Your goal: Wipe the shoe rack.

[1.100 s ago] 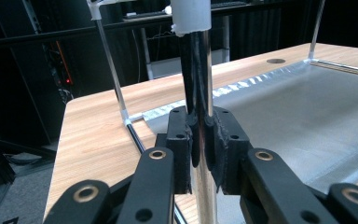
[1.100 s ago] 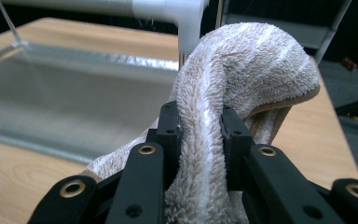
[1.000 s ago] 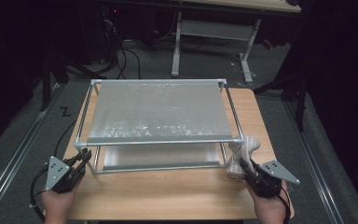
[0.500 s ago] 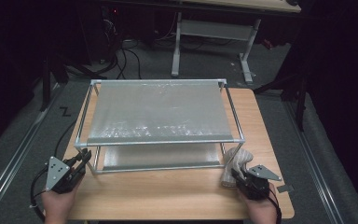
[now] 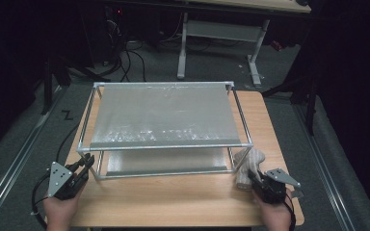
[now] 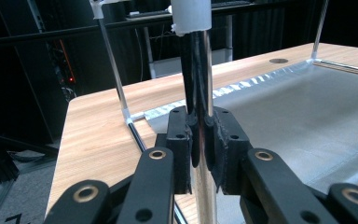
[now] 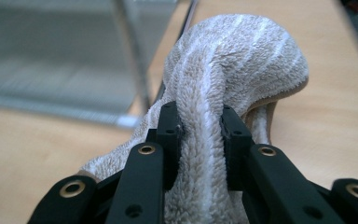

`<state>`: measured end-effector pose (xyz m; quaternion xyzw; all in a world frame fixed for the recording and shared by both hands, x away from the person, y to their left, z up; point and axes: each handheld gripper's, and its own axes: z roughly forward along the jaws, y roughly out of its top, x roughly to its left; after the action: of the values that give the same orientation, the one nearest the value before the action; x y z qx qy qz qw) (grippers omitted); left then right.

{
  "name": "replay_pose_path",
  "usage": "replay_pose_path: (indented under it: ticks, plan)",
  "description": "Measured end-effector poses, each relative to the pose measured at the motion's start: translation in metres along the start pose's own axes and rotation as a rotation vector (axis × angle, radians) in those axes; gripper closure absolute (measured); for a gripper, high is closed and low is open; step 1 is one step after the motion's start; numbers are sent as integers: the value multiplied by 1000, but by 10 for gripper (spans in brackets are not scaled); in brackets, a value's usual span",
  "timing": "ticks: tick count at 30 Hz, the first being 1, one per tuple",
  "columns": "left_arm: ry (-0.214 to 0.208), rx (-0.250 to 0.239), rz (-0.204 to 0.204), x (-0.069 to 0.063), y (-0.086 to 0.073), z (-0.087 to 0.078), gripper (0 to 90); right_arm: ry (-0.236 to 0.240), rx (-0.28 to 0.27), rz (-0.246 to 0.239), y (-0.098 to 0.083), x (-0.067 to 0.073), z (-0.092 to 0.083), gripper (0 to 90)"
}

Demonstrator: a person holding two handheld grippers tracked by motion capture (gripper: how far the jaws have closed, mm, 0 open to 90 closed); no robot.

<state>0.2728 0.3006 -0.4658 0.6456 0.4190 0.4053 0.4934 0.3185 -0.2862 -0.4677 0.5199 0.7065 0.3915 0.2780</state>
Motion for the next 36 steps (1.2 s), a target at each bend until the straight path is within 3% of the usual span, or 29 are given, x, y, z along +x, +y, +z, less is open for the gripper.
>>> replay_pose_path:
  ticks: [5, 7, 13, 15, 21, 27, 36]
  plan:
    - [5, 3, -1, -1, 0, 0, 786, -57, -96, -14, 20, 0, 1, 746]
    - [7, 5, -3, -1, 1, 1, 786, -67, -107, -25, 26, 2, 5, 746]
    - [8, 12, -15, -2, 2, 2, 789, -31, -105, -53, 35, 14, 16, 758]
    - [19, 18, -27, -2, 3, 3, 790, -40, -103, -60, 37, 19, 17, 762]
    - [22, 30, -31, -5, 5, 10, 793, -43, -97, -64, 38, 14, 17, 762]
    - [36, 33, -44, -11, 10, 29, 794, -49, -94, -64, 35, 5, 11, 761]
    - [33, 47, -60, -19, 21, 75, 794, -79, -79, -35, 33, -14, 4, 761]
